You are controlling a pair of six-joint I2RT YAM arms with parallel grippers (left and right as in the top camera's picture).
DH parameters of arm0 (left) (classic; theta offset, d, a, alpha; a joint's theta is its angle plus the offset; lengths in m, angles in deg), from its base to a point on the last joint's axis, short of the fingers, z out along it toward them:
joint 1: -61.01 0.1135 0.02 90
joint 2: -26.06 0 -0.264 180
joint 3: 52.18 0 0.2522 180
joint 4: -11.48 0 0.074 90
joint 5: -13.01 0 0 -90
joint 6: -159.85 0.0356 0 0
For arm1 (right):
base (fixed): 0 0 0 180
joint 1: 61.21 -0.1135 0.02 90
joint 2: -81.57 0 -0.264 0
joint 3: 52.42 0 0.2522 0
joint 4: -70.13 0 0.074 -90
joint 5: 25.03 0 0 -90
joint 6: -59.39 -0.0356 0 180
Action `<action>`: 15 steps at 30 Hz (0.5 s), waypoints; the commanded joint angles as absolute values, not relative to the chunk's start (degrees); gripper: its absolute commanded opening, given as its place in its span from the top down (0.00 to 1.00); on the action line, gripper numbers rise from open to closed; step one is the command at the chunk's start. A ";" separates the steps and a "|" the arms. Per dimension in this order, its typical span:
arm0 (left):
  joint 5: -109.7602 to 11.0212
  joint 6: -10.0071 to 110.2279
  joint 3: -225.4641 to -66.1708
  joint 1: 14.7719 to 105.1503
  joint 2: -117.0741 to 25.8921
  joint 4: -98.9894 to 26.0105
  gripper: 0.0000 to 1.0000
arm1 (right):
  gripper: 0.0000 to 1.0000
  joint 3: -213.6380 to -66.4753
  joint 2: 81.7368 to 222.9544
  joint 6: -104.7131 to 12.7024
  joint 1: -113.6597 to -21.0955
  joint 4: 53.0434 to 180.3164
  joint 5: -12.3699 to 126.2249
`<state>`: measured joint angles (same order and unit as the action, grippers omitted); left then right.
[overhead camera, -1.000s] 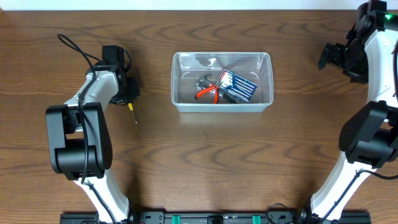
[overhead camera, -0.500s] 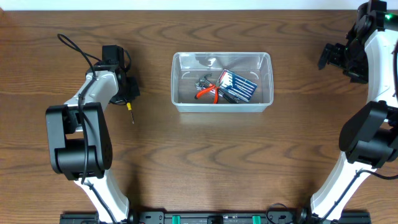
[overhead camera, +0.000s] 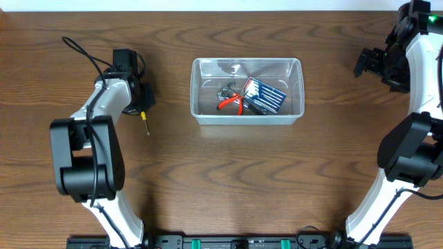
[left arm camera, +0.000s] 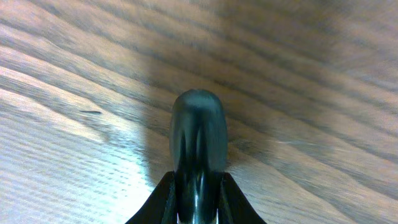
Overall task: Pack container
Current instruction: 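Close the left gripper on the screwdriver handle, then lift the screwdriver and carry it over the container with left gripper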
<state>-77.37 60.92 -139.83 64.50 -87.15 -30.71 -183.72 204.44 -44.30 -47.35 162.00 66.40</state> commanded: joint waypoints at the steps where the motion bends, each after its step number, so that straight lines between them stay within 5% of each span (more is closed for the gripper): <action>1: -77.63 61.27 -140.99 64.56 -81.25 -30.36 0.85 | 0.01 -183.72 204.49 -45.35 -47.41 161.87 66.42; 15: -77.43 61.27 -140.99 61.52 -62.04 -29.46 0.85 | 0.01 -183.72 204.49 -45.35 -47.41 161.87 66.42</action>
<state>-77.41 60.90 -139.85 63.14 -65.45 -29.81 -183.72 204.44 -44.30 -47.35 162.00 66.40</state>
